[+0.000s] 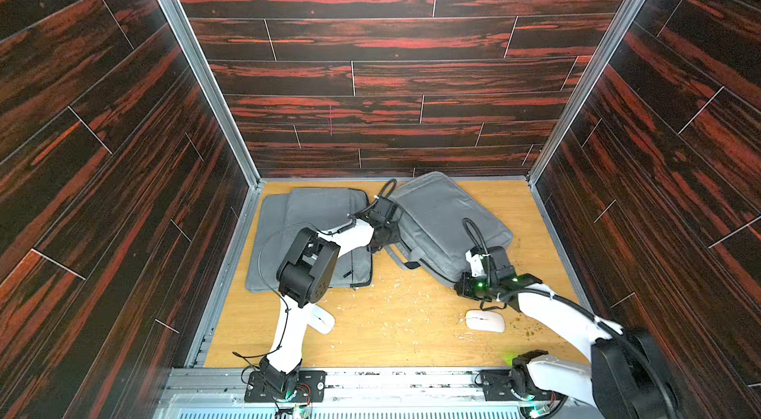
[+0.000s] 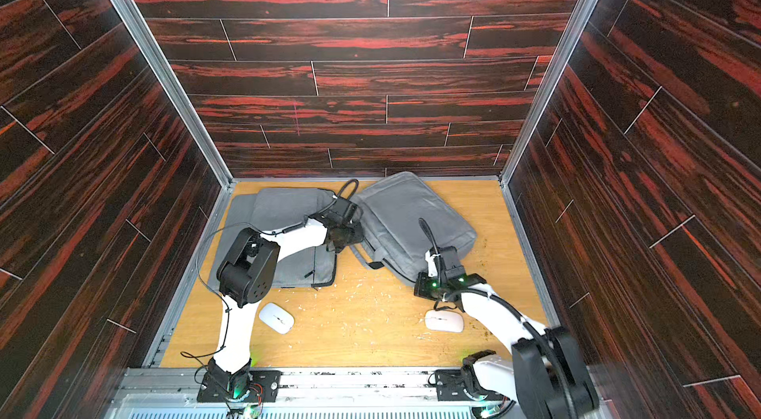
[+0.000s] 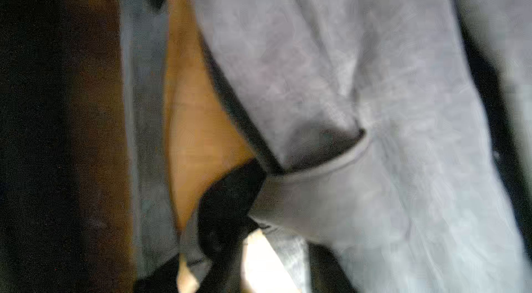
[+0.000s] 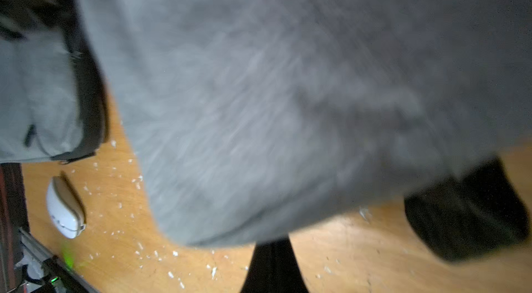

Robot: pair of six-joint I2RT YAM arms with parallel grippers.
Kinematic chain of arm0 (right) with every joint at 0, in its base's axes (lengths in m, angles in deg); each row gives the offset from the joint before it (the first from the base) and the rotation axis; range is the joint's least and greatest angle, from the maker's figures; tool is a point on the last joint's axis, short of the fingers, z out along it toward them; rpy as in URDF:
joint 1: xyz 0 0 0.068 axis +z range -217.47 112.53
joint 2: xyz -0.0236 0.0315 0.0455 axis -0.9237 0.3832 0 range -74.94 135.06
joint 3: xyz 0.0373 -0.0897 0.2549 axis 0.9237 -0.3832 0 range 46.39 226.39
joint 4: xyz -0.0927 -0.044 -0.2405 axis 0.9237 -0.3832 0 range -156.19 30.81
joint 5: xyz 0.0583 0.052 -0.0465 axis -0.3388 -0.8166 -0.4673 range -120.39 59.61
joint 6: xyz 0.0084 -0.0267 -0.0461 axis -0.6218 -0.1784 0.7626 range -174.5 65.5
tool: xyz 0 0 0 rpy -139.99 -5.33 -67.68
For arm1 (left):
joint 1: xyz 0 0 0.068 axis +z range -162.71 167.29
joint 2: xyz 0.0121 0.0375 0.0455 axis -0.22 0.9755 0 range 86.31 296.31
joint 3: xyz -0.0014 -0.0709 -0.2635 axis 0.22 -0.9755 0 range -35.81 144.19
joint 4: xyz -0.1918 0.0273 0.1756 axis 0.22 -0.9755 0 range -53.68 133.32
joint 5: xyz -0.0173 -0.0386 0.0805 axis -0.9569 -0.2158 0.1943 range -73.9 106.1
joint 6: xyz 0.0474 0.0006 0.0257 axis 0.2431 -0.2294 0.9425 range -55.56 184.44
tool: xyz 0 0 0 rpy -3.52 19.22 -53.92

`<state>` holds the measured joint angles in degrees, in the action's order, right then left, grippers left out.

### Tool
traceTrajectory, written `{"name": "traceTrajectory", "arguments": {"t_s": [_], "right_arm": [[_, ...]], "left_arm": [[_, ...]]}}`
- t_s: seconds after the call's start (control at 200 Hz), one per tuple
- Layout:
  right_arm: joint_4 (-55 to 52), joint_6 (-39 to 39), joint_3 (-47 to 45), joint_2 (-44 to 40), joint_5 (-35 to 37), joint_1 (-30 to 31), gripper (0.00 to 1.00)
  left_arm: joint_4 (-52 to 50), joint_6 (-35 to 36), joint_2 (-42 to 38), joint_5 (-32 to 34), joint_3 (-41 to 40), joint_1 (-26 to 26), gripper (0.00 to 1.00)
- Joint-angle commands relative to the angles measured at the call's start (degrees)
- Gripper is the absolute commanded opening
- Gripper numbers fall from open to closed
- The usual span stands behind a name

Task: Put the mouse into the laptop bag
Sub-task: Zip the zipper on the zippered laptop bag.

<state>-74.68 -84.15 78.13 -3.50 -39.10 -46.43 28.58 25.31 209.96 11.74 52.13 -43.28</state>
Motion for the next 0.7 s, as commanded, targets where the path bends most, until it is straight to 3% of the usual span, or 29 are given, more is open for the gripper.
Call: {"name": "traceTrajectory", "arguments": {"t_s": [0.0,0.095,0.266,0.611,0.696], "right_arm": [[0.95,-0.44,2.33,3.00,1.24,0.06,0.00],[2.10,0.62,4.34,5.15,-0.16,0.19,0.00],[4.87,1.50,6.10,8.08,-1.43,3.55,0.00],[8.42,0.29,7.37,10.68,-2.15,11.51,0.00],[8.94,0.16,7.19,10.65,-2.50,11.52,0.00]], "left_arm": [[-0.16,-0.47,-5.97,-1.40,-3.30,0.31,0.57],[1.71,-3.50,-11.83,-2.70,-10.01,-0.15,0.67],[5.44,-7.81,-18.64,-2.88,-19.03,-3.85,0.74],[7.01,-10.43,-10.51,-3.19,-12.60,-11.77,0.80],[8.86,-11.51,-9.17,-4.48,-13.25,-11.94,0.73]]}}
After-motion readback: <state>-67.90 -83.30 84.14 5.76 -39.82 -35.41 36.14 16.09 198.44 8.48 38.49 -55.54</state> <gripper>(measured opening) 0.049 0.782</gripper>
